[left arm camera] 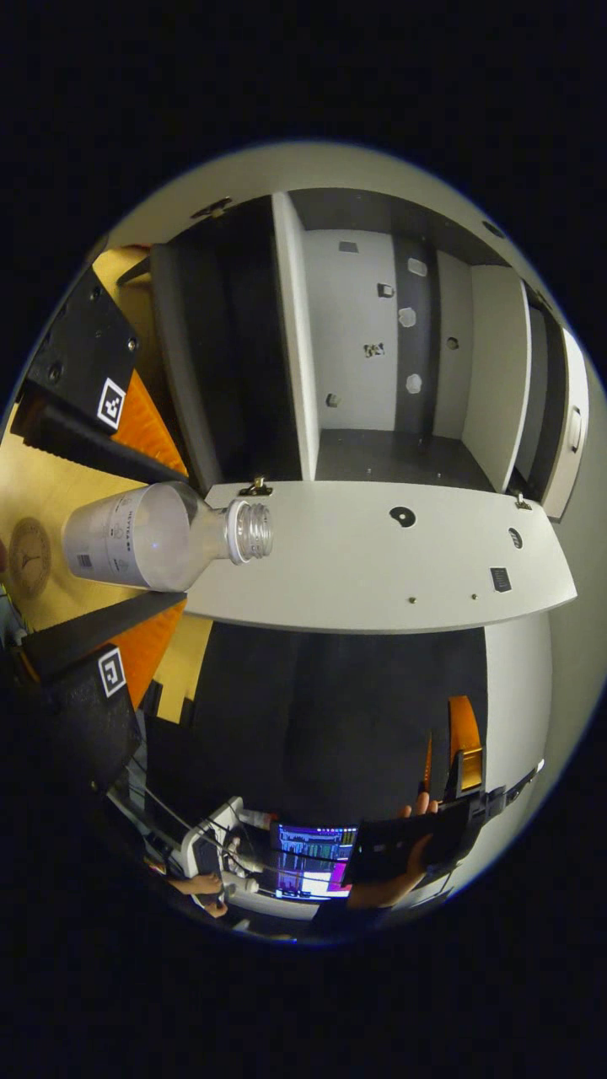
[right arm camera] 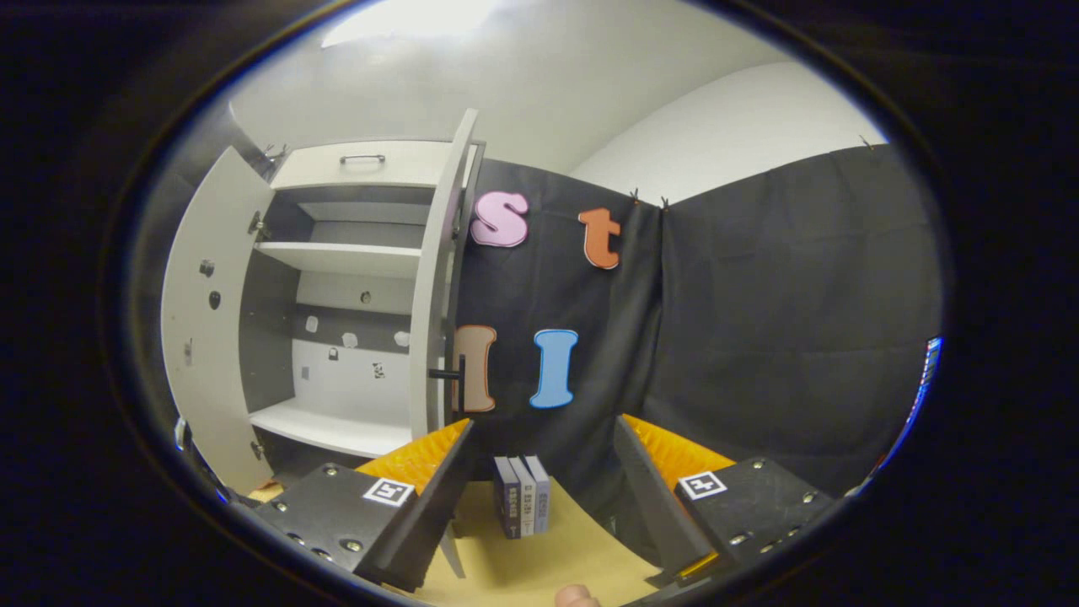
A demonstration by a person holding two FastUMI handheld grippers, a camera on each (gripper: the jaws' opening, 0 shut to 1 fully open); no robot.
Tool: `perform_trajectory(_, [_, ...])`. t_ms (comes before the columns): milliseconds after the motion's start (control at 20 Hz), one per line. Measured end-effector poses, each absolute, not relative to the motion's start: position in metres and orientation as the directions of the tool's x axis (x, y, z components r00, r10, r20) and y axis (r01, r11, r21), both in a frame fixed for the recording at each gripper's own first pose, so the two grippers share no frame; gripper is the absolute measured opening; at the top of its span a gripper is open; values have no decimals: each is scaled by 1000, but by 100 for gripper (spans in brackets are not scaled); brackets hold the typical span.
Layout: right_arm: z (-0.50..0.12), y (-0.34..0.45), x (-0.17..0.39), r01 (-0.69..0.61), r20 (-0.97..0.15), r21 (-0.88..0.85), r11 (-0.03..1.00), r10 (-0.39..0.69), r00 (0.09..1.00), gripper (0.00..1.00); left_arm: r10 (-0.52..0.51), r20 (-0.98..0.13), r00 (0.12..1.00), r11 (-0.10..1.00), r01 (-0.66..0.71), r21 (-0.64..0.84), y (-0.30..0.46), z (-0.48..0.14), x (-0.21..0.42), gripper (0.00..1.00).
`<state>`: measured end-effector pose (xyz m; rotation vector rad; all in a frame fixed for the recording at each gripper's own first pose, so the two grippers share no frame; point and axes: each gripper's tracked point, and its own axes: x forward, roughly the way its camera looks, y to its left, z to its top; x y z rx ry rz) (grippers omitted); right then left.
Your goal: Grasp the bottle in the cabinet with the left hand and place it on the coaster, then close the right door with the right hand and the left door with the left hand.
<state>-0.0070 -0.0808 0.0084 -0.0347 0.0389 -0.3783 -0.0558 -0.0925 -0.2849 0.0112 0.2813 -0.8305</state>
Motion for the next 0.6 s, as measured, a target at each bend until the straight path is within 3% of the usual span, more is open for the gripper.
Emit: perform_trajectory(600, [8, -79, 2, 307, -46, -74, 949, -311, 949, 98, -626, -343, 700, 777, 595, -205, -67, -376, -79, 80])
